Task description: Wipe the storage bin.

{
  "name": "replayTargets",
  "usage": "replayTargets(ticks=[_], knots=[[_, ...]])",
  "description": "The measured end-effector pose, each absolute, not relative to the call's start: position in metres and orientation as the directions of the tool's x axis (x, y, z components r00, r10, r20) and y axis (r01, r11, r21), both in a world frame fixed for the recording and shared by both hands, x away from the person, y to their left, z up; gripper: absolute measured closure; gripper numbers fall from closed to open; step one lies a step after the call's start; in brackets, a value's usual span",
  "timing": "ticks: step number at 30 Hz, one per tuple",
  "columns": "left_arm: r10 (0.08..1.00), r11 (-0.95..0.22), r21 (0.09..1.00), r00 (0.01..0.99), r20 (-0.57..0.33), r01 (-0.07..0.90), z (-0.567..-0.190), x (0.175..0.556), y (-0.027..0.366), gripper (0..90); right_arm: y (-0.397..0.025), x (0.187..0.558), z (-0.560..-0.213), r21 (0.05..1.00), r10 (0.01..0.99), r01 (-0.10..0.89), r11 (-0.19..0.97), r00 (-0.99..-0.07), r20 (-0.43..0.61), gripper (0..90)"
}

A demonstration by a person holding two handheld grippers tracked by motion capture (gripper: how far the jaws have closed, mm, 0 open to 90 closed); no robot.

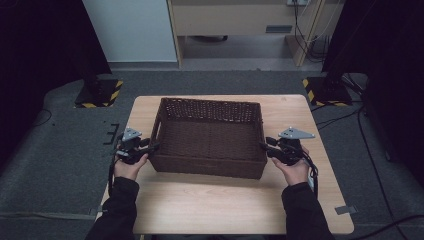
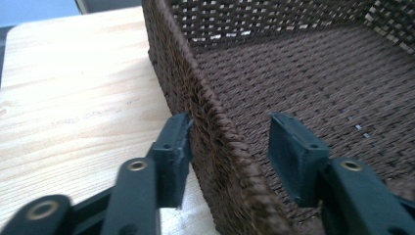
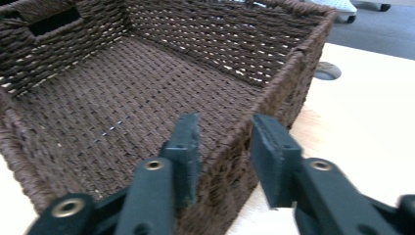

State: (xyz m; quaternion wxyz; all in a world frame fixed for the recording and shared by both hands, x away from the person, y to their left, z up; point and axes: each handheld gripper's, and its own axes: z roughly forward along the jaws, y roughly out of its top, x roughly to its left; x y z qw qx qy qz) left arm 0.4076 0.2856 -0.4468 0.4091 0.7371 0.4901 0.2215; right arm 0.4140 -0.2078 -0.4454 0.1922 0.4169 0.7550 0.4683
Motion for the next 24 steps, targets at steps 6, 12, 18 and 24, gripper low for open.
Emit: replayTargets(ticks=[6, 12, 18, 24], knots=[[0.902, -0.155, 0.824, 0.417, -0.106, 0.545, -0.446, 0.395, 0.291, 47.1, -0.201, 0.407, -0.445, 0.861, 0.821, 0.440, 0.255, -0.569, 0.047, 65.9], [0.896, -0.119, 0.833, 0.419, -0.143, 0.540, -0.446, 0.390, 0.293, 57.0, -0.198, 0.392, -0.443, 0.853, 0.824, 0.453, 0.261, -0.564, 0.047, 65.3], [0.914, -0.144, 0.819, 0.392, -0.105, 0.555, -0.447, 0.396, 0.288, 69.8, -0.199, 0.393, -0.436, 0.863, 0.818, 0.419, 0.282, -0.576, 0.013, 58.6], [0.915, -0.148, 0.818, 0.391, -0.100, 0.556, -0.448, 0.405, 0.291, 71.5, -0.194, 0.411, -0.442, 0.857, 0.828, 0.428, 0.288, -0.560, 0.001, 59.4]])
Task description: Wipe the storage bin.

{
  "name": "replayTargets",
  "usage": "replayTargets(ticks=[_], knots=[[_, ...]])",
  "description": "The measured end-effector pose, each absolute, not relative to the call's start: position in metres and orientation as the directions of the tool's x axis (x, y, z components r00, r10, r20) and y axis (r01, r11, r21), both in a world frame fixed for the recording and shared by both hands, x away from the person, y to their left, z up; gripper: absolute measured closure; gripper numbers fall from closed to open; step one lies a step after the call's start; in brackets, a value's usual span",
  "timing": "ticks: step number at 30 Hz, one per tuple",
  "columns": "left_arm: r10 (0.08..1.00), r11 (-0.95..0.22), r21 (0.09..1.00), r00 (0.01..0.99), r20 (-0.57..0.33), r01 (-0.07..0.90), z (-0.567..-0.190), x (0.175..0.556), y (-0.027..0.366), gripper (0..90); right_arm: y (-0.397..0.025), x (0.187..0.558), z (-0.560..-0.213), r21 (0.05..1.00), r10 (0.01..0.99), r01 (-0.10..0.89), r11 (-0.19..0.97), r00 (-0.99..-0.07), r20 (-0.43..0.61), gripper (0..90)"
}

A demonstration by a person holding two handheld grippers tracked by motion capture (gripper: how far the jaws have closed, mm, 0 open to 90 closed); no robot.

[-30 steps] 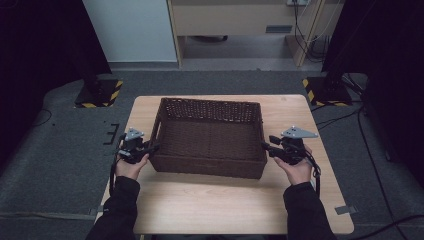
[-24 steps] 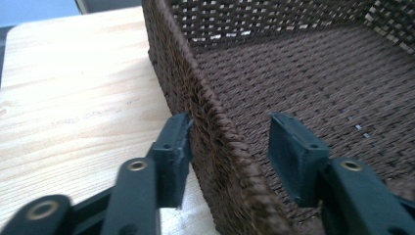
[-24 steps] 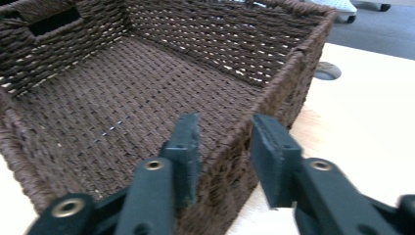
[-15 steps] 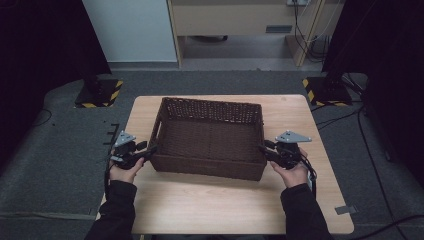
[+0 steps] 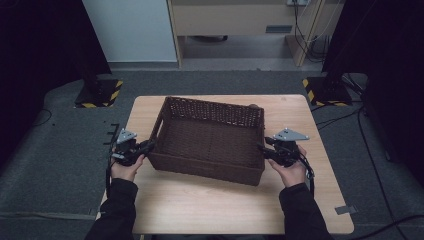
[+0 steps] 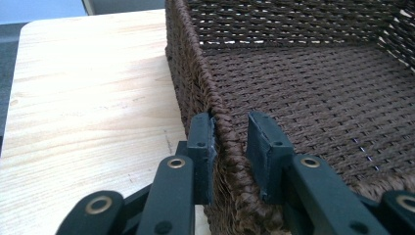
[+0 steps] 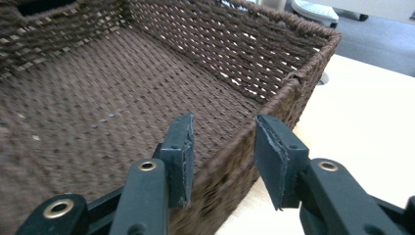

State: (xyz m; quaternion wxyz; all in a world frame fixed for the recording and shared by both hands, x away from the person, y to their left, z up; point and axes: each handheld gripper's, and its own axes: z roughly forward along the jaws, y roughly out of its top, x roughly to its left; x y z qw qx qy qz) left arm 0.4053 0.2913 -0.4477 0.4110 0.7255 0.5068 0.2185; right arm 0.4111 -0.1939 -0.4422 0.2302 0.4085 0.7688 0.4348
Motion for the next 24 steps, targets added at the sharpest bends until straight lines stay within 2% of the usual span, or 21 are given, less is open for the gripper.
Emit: replayTargets(ticks=[3, 6, 8, 11, 17, 19, 21, 24], knots=[[0.916, -0.167, 0.822, 0.394, -0.075, 0.545, -0.447, 0.406, 0.291, 68.9, -0.193, 0.411, -0.444, 0.858, 0.828, 0.429, 0.282, -0.561, 0.009, 60.4], [0.911, -0.145, 0.832, 0.401, -0.099, 0.535, -0.443, 0.401, 0.295, 58.4, -0.194, 0.408, -0.445, 0.859, 0.829, 0.434, 0.271, -0.559, 0.020, 61.6], [0.910, -0.143, 0.840, 0.404, -0.097, 0.523, -0.440, 0.396, 0.298, 56.9, -0.193, 0.406, -0.444, 0.859, 0.834, 0.438, 0.264, -0.552, 0.025, 63.4], [0.905, -0.140, 0.841, 0.412, -0.105, 0.522, -0.440, 0.392, 0.300, 57.5, -0.191, 0.399, -0.442, 0.851, 0.832, 0.442, 0.283, -0.555, 0.011, 62.7], [0.906, -0.123, 0.840, 0.406, -0.122, 0.528, -0.444, 0.399, 0.301, 64.6, -0.188, 0.391, -0.437, 0.833, 0.829, 0.458, 0.310, -0.560, -0.001, 61.9], [0.903, -0.128, 0.836, 0.411, -0.124, 0.534, -0.445, 0.403, 0.301, 65.2, -0.188, 0.393, -0.433, 0.845, 0.829, 0.443, 0.299, -0.559, 0.000, 58.0], [0.914, -0.149, 0.837, 0.396, -0.086, 0.526, -0.446, 0.406, 0.299, 69.4, -0.188, 0.396, -0.430, 0.856, 0.844, 0.427, 0.291, -0.535, -0.020, 54.3], [0.914, -0.150, 0.829, 0.395, -0.091, 0.538, -0.447, 0.411, 0.298, 69.4, -0.191, 0.402, -0.433, 0.857, 0.857, 0.426, 0.290, -0.515, -0.034, 53.5]])
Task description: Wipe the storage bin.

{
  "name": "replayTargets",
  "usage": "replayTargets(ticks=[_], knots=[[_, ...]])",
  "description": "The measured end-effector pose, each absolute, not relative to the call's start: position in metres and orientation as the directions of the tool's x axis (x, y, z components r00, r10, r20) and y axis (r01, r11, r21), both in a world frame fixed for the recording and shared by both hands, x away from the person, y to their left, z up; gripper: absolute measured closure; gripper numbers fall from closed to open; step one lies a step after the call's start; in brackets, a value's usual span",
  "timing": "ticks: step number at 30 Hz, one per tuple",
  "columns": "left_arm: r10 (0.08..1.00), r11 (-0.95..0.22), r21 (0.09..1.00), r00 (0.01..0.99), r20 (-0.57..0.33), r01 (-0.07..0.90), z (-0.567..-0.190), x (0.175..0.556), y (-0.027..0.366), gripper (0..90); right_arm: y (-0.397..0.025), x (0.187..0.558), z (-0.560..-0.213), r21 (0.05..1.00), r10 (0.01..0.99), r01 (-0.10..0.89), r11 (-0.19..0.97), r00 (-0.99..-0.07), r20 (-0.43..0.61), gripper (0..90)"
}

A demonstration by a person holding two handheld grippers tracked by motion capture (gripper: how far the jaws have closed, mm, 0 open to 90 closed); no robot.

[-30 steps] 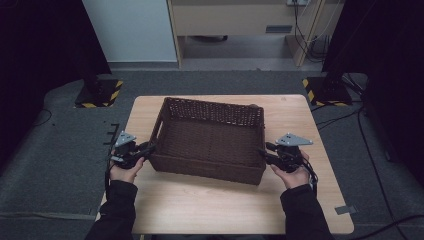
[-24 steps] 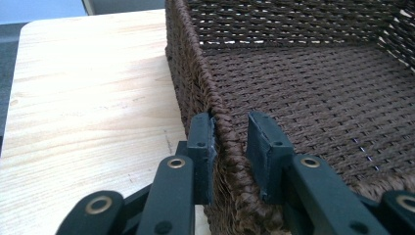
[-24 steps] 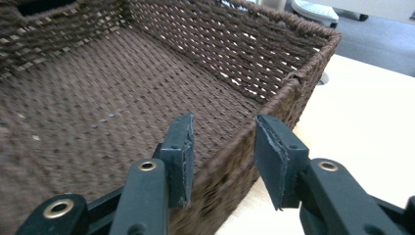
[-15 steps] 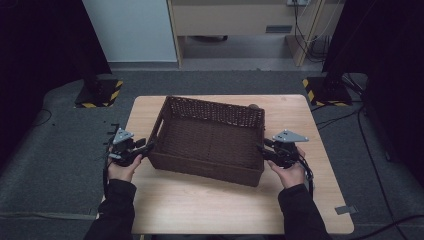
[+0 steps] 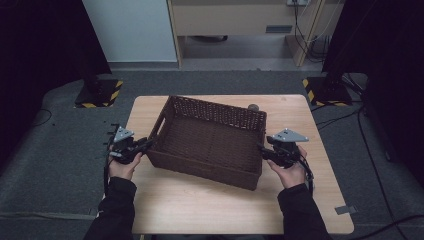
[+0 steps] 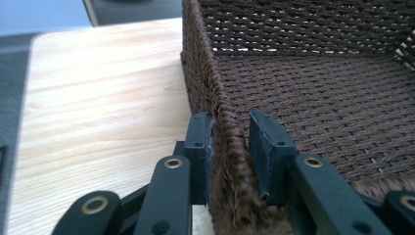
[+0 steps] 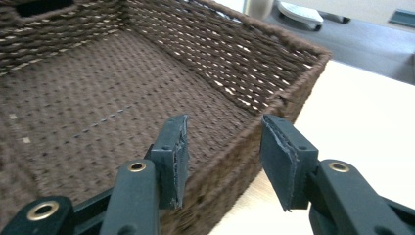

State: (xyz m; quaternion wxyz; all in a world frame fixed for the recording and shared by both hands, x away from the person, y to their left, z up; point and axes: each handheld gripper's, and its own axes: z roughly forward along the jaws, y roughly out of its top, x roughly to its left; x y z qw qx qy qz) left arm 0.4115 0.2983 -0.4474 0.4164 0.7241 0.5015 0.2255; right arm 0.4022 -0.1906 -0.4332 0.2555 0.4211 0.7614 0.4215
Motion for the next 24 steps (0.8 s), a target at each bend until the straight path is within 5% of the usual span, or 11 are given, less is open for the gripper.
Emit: replayTargets(ticks=[11, 24], knots=[[0.924, -0.102, 0.862, 0.368, -0.103, 0.497, -0.437, 0.400, 0.309, 55.1, -0.190, 0.407, -0.445, 0.855, 0.852, 0.456, 0.246, -0.523, 0.034, 59.7], [0.925, -0.122, 0.863, 0.371, -0.080, 0.491, -0.440, 0.381, 0.291, 52.5, -0.193, 0.383, -0.441, 0.852, 0.839, 0.469, 0.232, -0.540, 0.069, 58.6]])
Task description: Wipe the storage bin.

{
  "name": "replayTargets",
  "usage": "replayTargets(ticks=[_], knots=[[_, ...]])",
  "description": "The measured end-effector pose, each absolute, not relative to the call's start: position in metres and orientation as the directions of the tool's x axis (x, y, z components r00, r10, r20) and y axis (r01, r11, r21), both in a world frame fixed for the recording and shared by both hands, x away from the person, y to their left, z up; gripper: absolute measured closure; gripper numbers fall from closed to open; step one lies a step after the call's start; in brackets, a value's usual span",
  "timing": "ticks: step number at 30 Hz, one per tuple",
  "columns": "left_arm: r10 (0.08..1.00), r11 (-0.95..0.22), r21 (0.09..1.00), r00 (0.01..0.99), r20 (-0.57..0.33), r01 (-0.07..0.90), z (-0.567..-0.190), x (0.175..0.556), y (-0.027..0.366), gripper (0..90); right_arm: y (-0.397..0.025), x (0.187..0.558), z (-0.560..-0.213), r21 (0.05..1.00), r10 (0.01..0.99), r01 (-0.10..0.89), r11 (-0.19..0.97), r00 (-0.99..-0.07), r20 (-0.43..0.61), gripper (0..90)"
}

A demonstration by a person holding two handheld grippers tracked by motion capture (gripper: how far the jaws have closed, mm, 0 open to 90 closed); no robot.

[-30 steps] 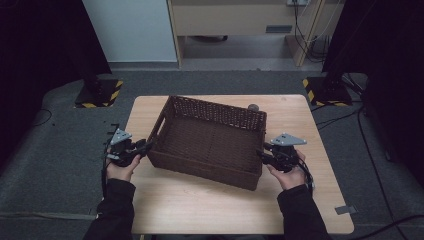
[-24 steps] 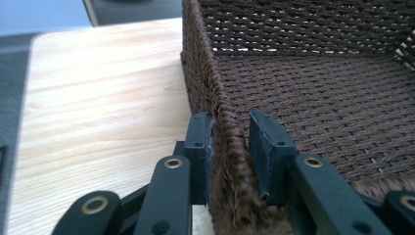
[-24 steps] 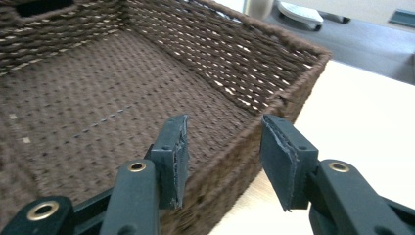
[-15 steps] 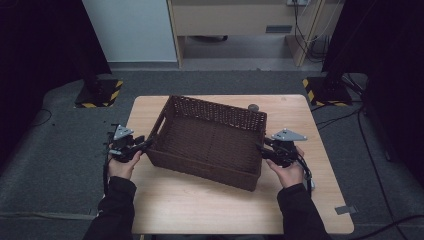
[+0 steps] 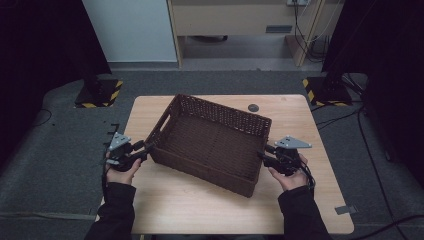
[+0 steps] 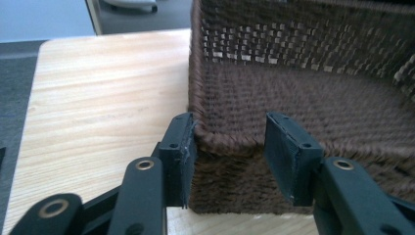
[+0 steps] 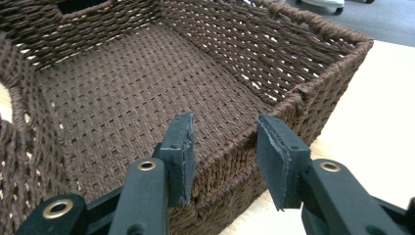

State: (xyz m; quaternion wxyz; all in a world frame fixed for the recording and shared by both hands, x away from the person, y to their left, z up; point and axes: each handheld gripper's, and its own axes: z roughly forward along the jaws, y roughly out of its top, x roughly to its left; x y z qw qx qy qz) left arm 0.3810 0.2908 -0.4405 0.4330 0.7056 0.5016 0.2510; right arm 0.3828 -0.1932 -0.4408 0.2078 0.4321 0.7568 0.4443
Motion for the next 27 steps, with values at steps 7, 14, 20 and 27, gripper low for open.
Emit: replayTargets(ticks=[7, 14, 20, 27], knots=[[0.923, -0.069, 0.862, 0.360, -0.136, 0.502, -0.443, 0.393, 0.297, 55.2, -0.200, 0.396, -0.435, 0.866, 0.866, 0.450, 0.219, -0.499, 0.040, 49.6], [0.931, -0.077, 0.855, 0.344, -0.123, 0.514, -0.444, 0.402, 0.296, 55.5, -0.202, 0.411, -0.445, 0.862, 0.873, 0.474, 0.181, -0.480, 0.081, 47.4], [0.918, -0.012, 0.863, 0.347, -0.190, 0.505, -0.442, 0.385, 0.295, 47.7, -0.199, 0.407, -0.443, 0.855, 0.866, 0.480, 0.196, -0.494, 0.078, 53.8], [0.903, -0.069, 0.861, 0.399, -0.161, 0.504, -0.444, 0.383, 0.273, 45.6, -0.199, 0.399, -0.445, 0.860, 0.866, 0.477, 0.180, -0.491, 0.091, 54.1]])
